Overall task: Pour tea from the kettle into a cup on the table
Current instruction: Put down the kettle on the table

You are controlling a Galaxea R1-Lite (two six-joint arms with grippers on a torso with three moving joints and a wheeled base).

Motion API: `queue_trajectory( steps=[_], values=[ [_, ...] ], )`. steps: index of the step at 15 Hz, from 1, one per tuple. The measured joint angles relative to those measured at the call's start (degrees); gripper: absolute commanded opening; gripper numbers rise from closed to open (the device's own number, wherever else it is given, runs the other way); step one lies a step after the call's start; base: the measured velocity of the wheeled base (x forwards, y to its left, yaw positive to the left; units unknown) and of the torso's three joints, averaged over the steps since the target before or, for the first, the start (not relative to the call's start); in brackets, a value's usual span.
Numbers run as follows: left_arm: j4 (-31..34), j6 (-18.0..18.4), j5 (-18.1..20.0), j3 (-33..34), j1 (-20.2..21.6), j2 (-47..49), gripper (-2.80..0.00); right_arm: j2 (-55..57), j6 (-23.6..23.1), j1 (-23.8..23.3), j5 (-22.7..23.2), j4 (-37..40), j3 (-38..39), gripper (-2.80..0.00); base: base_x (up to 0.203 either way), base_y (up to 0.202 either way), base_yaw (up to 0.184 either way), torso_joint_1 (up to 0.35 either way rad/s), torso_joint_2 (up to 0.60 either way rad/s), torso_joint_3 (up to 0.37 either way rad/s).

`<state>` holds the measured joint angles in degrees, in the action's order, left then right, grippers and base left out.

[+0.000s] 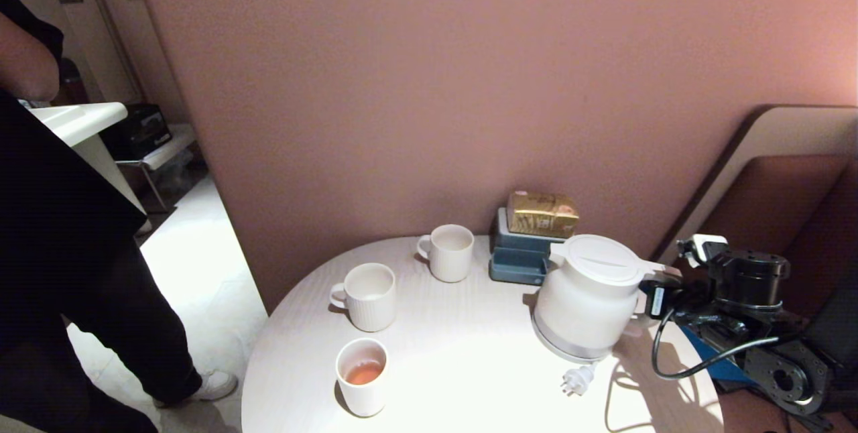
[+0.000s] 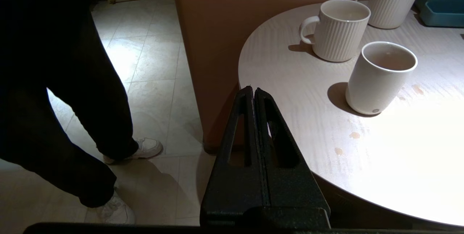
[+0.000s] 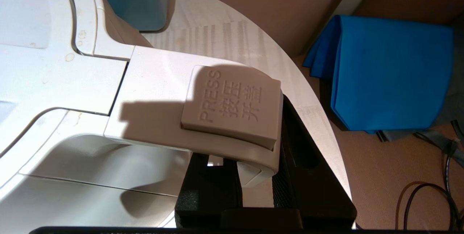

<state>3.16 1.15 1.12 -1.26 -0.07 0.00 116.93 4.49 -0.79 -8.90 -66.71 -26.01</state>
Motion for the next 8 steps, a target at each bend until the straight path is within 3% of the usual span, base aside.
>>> queue_trajectory(
  steps=[8],
  values=[
    [0.0, 0.0, 0.0, 0.0, -0.02, 0.0, -2.8, 0.21, -0.04, -0.02, 0.11, 0.0, 1.16, -2.8, 0.0, 0.0, 0.0, 0.0, 0.0, 0.0]
  ],
)
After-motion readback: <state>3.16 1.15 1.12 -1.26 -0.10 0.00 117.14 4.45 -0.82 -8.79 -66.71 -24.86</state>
